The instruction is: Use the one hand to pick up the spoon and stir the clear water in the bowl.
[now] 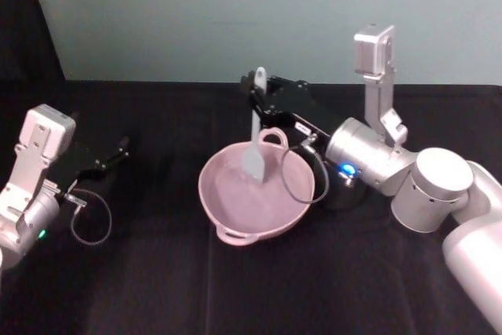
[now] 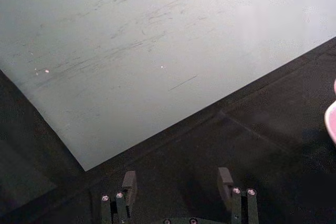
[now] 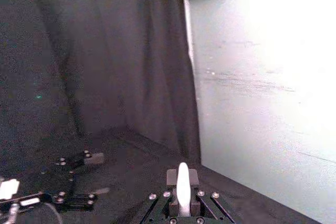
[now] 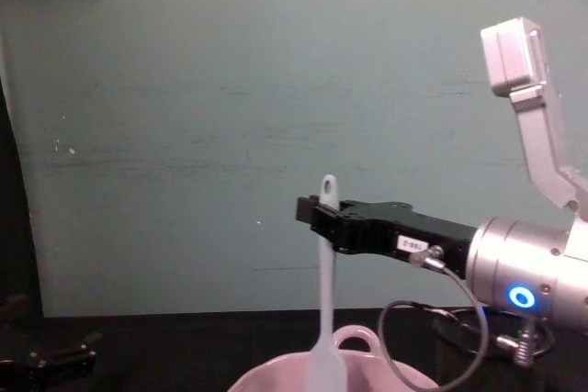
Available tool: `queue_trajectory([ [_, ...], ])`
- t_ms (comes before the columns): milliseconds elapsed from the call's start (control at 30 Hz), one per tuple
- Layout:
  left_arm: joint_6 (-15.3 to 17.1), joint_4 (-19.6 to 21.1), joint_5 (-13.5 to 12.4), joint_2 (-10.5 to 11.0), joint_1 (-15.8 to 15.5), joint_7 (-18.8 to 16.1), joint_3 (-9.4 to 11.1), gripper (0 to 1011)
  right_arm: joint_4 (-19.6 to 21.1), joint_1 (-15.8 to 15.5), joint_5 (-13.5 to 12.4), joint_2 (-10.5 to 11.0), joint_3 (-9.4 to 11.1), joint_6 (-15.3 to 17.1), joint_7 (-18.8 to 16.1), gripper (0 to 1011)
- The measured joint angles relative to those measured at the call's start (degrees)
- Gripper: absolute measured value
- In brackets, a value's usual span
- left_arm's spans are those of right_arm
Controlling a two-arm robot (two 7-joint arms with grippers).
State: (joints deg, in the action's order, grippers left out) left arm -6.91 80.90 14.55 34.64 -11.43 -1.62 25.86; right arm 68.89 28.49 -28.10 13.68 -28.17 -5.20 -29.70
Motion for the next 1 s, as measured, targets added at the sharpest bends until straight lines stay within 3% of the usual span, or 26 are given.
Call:
queue_trajectory([
  [267,0.00,0.00,0.00,0.00,0.00,0.00,0.00,1011,2.20,-1.74,0.54,1.97,1.87,0.42,0.90,114],
  [533,0.00,0.00,0.00,0.00,0.00,0.00,0.00,1011,7.67,-5.72,0.48,4.53,3.42,1.67,1.30,114],
  [733,0.00,0.00,0.00,0.00,0.00,0.00,0.00,1011,10.04,-7.56,0.50,5.36,3.43,2.11,1.34,114],
  [1000,0.00,0.00,0.00,0.00,0.00,0.00,0.00,1011,11.76,-8.37,0.96,5.02,1.92,2.11,0.68,114],
])
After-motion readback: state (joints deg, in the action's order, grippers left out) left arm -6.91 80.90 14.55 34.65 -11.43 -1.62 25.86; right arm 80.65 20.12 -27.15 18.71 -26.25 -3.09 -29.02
